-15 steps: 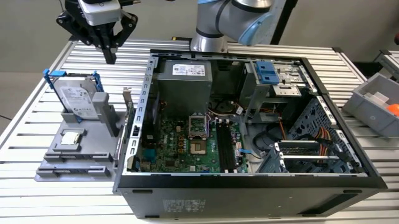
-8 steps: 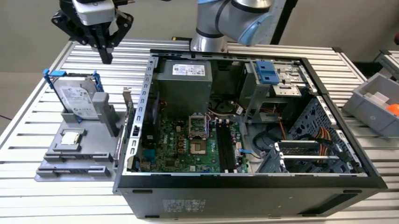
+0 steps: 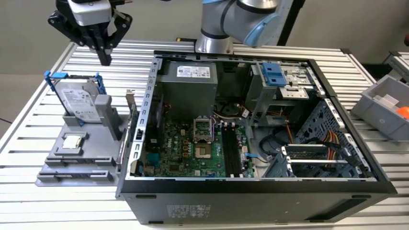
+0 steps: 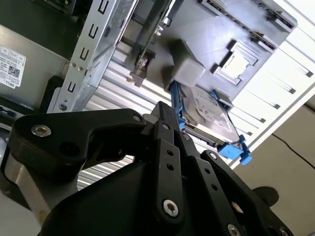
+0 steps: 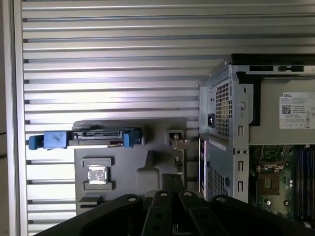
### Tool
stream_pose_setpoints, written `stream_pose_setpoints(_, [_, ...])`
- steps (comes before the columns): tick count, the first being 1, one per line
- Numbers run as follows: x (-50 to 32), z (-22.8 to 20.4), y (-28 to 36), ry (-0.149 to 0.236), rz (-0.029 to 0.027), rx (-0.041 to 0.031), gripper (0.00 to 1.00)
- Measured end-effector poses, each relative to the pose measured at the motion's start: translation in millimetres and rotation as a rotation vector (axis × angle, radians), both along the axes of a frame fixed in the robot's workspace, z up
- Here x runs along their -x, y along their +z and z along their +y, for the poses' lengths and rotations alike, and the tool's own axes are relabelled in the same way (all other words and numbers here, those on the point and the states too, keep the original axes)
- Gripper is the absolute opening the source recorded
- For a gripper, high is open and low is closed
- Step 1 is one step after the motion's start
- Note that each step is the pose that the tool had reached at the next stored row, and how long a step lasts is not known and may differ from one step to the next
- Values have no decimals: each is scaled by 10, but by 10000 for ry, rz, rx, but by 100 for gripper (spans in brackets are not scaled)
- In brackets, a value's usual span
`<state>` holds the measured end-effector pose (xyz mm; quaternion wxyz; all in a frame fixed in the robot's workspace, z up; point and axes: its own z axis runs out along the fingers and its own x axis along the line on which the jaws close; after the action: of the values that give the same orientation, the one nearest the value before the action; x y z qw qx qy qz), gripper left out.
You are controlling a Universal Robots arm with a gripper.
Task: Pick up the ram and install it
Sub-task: 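Reach for the ram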
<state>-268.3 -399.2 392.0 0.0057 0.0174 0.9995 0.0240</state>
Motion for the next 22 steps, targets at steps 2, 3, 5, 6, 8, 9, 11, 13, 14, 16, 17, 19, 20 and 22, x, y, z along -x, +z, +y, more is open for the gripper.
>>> stream_pose_setpoints(2, [13,0,0,0,0,0,0])
stream_pose_setpoints(3, [21,0,0,-1,0,1,0])
stream_pose_setpoints(5, [37,0,-1,0,0,0,0])
stream_pose_setpoints(6, [45,0,-1,0,0,0,0])
stream_pose_setpoints(8, [60,0,-1,0,0,0,0])
stream_pose_setpoints(9, [67,0,-2,0,-1,0,0])
stream_pose_setpoints(11, [84,0,-2,0,0,0,0])
stream_pose_setpoints(13, [101,0,-4,0,0,0,0])
stream_pose_setpoints(14, [108,0,-4,0,-1,0,0])
stream_pose_setpoints(16, [127,0,-5,-1,0,0,0])
stream_pose_setpoints(17, [136,0,-6,0,0,0,0])
stream_pose_setpoints(19, [154,0,-7,0,0,0,0])
stream_pose_setpoints(20, [162,0,-8,-1,0,0,0])
stream_pose_setpoints(22, [180,0,-9,-1,0,0,0])
